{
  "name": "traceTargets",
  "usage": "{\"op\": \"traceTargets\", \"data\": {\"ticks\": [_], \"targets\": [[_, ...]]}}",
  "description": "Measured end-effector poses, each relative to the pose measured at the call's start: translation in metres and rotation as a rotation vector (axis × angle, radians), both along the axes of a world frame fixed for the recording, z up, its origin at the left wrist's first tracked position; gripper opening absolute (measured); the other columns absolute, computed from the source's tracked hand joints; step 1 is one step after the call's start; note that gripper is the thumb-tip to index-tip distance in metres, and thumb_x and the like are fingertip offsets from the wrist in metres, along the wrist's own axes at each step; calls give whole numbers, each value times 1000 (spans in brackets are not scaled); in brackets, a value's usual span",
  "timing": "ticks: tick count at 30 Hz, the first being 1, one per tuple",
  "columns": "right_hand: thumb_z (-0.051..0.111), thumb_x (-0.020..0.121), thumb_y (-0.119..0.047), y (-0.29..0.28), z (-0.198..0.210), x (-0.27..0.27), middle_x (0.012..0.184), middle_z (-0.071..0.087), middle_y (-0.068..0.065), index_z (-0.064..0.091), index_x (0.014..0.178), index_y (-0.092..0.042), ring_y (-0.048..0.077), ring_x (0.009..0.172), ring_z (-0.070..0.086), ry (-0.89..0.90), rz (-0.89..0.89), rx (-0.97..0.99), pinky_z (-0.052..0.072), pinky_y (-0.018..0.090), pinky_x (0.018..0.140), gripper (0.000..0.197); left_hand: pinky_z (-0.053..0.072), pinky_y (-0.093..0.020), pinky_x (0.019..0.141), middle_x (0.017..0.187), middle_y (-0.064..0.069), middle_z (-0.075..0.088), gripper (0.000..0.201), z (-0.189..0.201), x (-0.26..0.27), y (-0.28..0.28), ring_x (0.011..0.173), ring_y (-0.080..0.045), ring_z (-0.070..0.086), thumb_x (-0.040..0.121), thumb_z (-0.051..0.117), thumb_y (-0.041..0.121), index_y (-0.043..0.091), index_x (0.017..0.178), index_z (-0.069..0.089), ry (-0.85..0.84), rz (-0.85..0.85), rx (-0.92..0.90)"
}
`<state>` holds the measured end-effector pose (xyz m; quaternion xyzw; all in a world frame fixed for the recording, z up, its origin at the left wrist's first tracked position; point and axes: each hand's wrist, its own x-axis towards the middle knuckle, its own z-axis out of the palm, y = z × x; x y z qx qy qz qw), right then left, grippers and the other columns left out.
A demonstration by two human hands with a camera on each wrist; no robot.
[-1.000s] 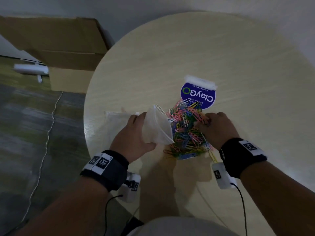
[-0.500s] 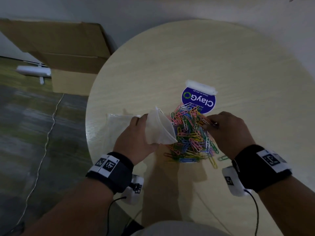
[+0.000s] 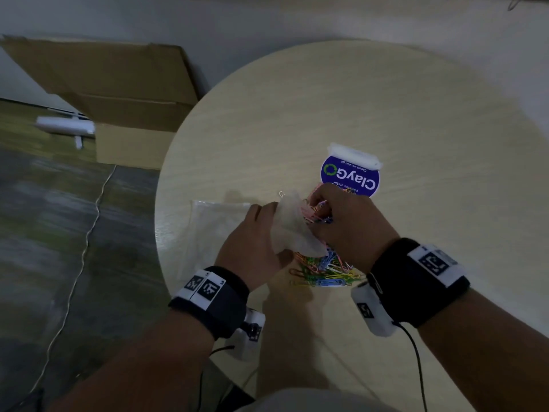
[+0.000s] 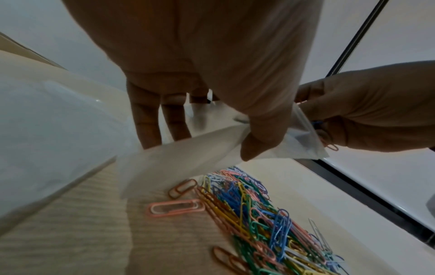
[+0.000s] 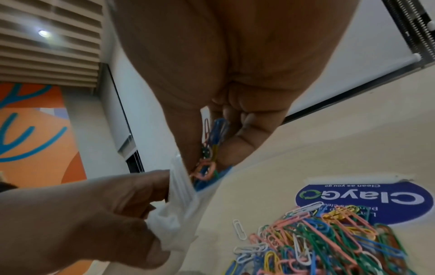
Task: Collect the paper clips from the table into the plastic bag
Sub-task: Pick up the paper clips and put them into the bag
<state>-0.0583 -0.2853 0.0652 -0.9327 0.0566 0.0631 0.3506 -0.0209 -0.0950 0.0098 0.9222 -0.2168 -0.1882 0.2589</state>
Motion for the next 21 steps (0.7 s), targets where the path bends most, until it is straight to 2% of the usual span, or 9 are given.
{"op": "traceTargets", "data": {"ticks": [3,5,7,8,10,13,16,18,21], "targets": [[70,76,-24,3,2,2,90,72,-2,65,98,-21,17,83,64,4,48,23,49,29,74,23,45,-31,73,124,0,45,81,-2,-1,0,92,-24,60,72,78,37,22,140,37,19,9,-82],[70,77,-21,0,5,2,93,73,-8,70,104,-23,7,84,64,24,62,63,46,17,76,27,47,-31,74,121,1,47,77,-4,-2,1,94,-24,62,71,78,35,23,137,41,29,31,-136],[70,80,-17,-7,6,0,92,72,-14,72,102,-25,-3,83,63,-15,-32,142,40,2,73,24,47,-31,72,122,1,46,74,-7,-2,2,89,-24,62,72,77,36,24,136,42,47,54,-147],[69,80,-17,-11,3,-2,90,72,-16,73,99,-26,-6,83,63,-48,-117,200,39,0,71,21,46,-31,71,124,2,45,73,-8,-2,2,87,-24,62,73,77,36,24,135,42,56,66,-144],[69,81,-21,-17,-9,-2,86,70,-17,69,96,-27,-6,80,63,-27,-238,259,40,2,66,16,47,-29,72,129,3,43,71,-12,-1,4,87,-21,61,75,78,35,27,136,42,66,86,-146],[64,84,-24,-14,-39,-3,81,67,-14,67,99,-28,-1,71,60,197,-186,234,43,17,64,16,52,-32,78,129,5,44,64,-17,-1,7,93,-19,60,78,76,33,29,134,44,73,104,-188],[63,83,-21,-9,-52,-3,70,67,-8,71,91,-24,10,64,62,220,-239,295,46,27,63,11,53,-30,79,124,7,45,57,-19,1,10,94,-17,60,79,74,33,30,129,46,94,128,-215],[61,86,-22,-9,-50,0,67,69,-3,71,89,-21,13,59,61,216,-291,377,46,27,57,11,53,-28,78,122,9,46,54,-20,3,12,94,-14,60,80,74,33,31,127,48,113,137,-234],[59,83,-12,-10,-50,6,67,70,2,68,100,-20,12,49,58,281,-260,451,41,17,45,21,54,-30,80,121,8,47,48,-16,5,14,94,-12,60,81,72,27,30,124,50,161,155,-296]]}}
